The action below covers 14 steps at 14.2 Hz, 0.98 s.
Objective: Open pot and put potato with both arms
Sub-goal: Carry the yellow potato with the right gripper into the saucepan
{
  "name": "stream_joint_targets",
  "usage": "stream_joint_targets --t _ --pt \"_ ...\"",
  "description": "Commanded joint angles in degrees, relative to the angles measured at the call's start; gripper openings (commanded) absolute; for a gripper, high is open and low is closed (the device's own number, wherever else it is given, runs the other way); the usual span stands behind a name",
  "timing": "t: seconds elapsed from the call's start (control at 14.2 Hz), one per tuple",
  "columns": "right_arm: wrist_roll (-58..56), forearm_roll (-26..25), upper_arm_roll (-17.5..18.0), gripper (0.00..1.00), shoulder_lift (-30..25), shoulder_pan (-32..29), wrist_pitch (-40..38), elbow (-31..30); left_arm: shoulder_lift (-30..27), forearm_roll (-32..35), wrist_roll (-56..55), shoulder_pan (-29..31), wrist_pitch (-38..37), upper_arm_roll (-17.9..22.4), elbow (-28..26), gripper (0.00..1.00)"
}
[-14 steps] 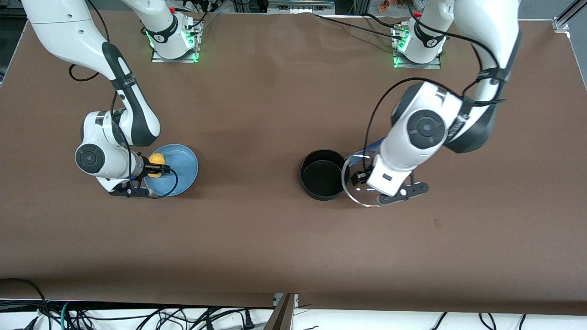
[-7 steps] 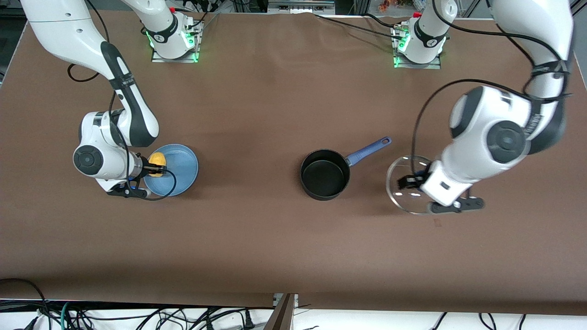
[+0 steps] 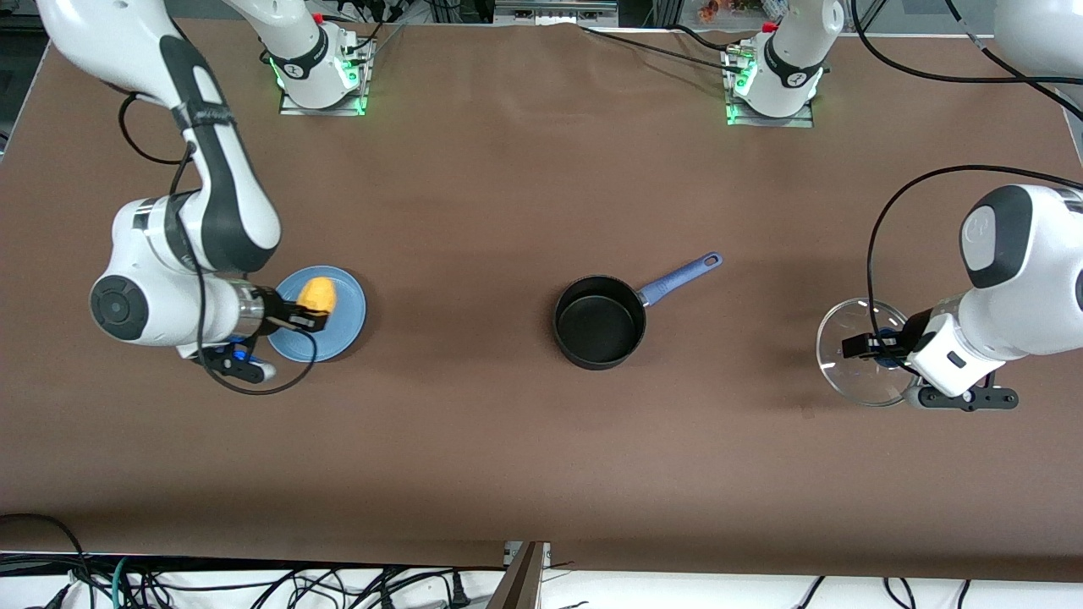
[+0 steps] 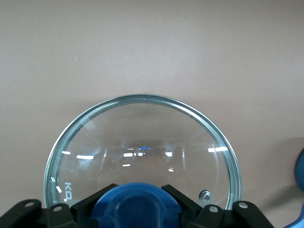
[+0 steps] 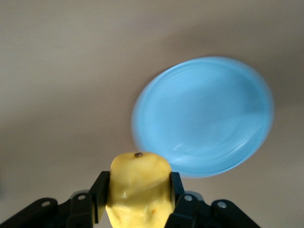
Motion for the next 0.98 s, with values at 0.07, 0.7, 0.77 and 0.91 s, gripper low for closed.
stream_joint_targets --t 0.07,0.7,0.77,0.91 --pt "20.03 3.90 1.90 0.41 2.05 8.31 1.18 4.54 -4.52 -0.41 1.22 1.07 5.72 -0.38 -8.61 0.23" --pt "58.66 6.36 1.90 0.44 18.58 26.88 35.09 18.71 -11.30 -0.41 1.04 2.92 26.31 -0.12 -31.39 0.23" --pt "59.45 6.36 1.90 0.45 19.20 27.41 36.59 18.71 -11.22 -0.32 1.04 2.93 27.88 -0.03 -32.63 0.23" --pt "61.56 6.10 1.90 0.66 19.55 28.81 38.45 18.53 -11.04 2.82 0.08 2.93 29.91 -0.03 -34.21 0.23"
